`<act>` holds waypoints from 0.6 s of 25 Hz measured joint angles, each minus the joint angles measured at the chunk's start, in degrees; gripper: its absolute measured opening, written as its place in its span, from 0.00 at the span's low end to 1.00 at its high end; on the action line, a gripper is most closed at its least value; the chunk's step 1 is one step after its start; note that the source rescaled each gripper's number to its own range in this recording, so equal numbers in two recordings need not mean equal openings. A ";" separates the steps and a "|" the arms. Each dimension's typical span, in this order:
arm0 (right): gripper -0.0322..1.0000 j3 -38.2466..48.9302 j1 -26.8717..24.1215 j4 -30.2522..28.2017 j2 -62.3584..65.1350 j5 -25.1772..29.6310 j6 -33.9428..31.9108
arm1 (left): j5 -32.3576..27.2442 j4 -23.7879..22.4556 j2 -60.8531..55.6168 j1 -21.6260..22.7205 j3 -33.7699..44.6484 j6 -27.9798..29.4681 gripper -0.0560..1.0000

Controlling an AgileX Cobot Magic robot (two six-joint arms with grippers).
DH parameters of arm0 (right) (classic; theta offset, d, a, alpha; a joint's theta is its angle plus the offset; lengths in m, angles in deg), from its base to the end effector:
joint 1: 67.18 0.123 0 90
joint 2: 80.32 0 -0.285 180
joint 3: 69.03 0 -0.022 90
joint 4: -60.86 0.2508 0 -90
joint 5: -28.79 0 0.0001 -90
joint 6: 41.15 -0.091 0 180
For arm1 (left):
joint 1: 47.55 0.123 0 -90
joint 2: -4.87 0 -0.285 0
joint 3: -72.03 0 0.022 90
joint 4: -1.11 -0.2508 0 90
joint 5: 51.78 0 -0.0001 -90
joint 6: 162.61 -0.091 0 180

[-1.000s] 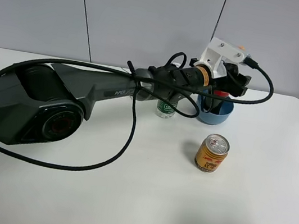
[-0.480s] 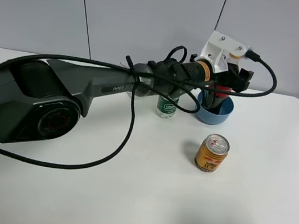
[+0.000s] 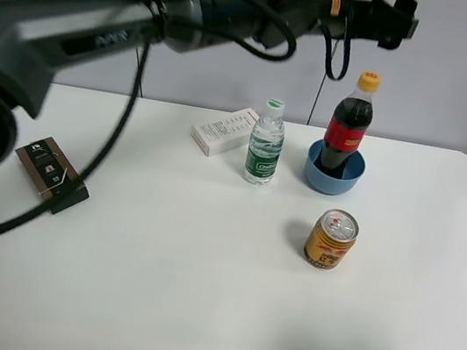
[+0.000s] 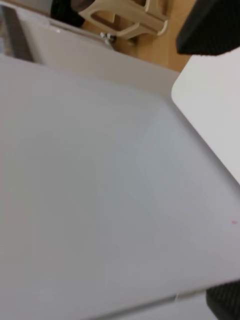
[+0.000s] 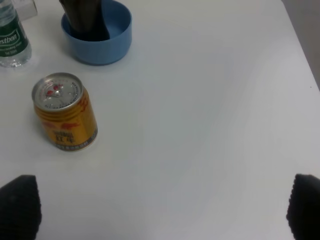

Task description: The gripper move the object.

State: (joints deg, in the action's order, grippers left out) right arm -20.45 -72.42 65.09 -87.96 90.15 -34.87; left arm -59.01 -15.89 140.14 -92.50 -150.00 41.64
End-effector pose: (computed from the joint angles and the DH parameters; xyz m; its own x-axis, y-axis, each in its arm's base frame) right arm -0.0052 0.0064 0.2766 -0.4613 -0.0320 -0.8867 -0.0002 0.9994 -0.0359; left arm 0.3871 -0.3817 0.3152 -0.2111 0.0295 -0.9770 0.6587 0.7428 -0.1200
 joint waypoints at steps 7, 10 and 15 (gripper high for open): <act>1.00 0.00 0.00 0.00 0.00 0.00 0.00 | -19.22 -0.52 -14.83 0.00 0.00 -0.51 0.76; 1.00 0.00 0.00 0.00 0.00 0.00 0.00 | -27.04 -1.70 -20.13 0.87 0.00 -4.07 0.76; 1.00 0.00 0.00 0.00 0.00 0.00 0.00 | -36.15 -2.28 -26.42 6.73 0.00 -13.59 0.76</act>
State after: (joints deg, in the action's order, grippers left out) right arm -20.45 -72.42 65.09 -87.96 90.15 -34.87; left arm -95.16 -18.17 113.72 -85.77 -150.00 28.05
